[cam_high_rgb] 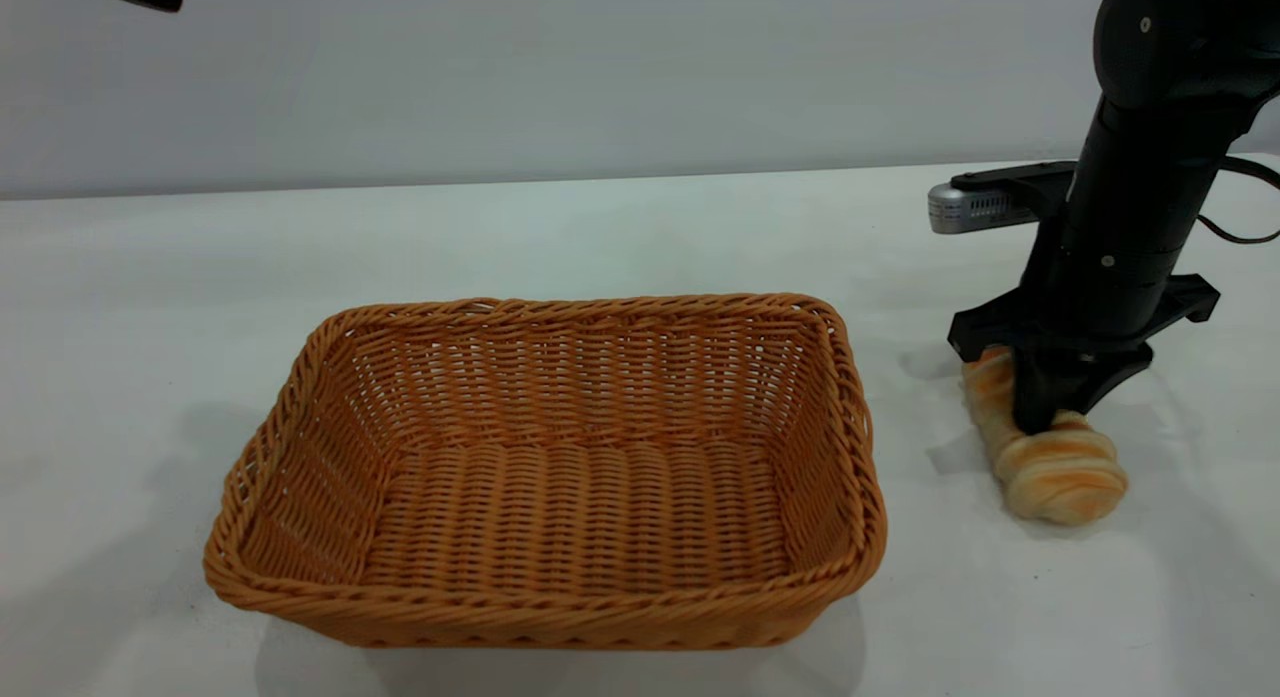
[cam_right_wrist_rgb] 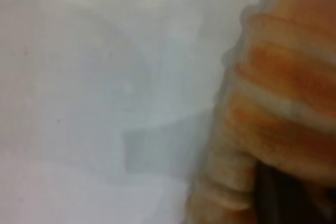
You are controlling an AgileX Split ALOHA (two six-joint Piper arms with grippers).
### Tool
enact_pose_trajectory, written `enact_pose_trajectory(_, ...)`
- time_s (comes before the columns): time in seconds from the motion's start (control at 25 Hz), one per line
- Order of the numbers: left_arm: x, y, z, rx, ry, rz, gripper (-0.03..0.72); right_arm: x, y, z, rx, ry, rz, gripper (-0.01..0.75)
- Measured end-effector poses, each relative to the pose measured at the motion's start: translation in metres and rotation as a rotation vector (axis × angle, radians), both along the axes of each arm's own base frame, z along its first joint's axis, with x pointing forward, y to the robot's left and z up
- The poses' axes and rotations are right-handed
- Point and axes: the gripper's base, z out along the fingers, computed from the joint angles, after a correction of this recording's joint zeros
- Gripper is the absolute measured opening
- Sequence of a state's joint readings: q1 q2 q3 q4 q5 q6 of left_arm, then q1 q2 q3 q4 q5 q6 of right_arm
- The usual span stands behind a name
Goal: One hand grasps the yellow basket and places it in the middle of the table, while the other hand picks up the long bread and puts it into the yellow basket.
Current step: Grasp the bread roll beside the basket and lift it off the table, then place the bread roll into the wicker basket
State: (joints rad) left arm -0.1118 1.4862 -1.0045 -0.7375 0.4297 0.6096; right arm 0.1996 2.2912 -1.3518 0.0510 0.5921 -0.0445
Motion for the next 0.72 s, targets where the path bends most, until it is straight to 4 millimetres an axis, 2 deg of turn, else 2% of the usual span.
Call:
enact_pose_trajectory(0.16, 0.000, 0.000, 0.000, -0.001, 0.001, -0.001, 0.594, -0.001, -0.001, 0.006, -0.018, 0.010, 0.019, 0.062)
enact_pose_trajectory(0.24, 0.000, 0.000, 0.000, -0.001, 0.001, -0.002, 0.594, -0.003, -0.003, 0.015, -0.029, 0.018, 0.030, 0.062)
enact_pose_trajectory(0.32, -0.001, 0.000, 0.001, -0.002, 0.001, -0.002, 0.594, -0.002, -0.003, 0.033, -0.026, -0.011, 0.033, 0.062)
enact_pose_trajectory(0.6, -0.001, 0.000, 0.001, -0.002, 0.000, -0.002, 0.594, -0.007, 0.000, 0.119, 0.039, -0.171, 0.025, 0.057)
enact_pose_trajectory(0.72, -0.001, 0.000, 0.001, -0.002, 0.000, -0.002, 0.594, -0.016, 0.014, 0.146, 0.094, -0.204, 0.080, 0.057)
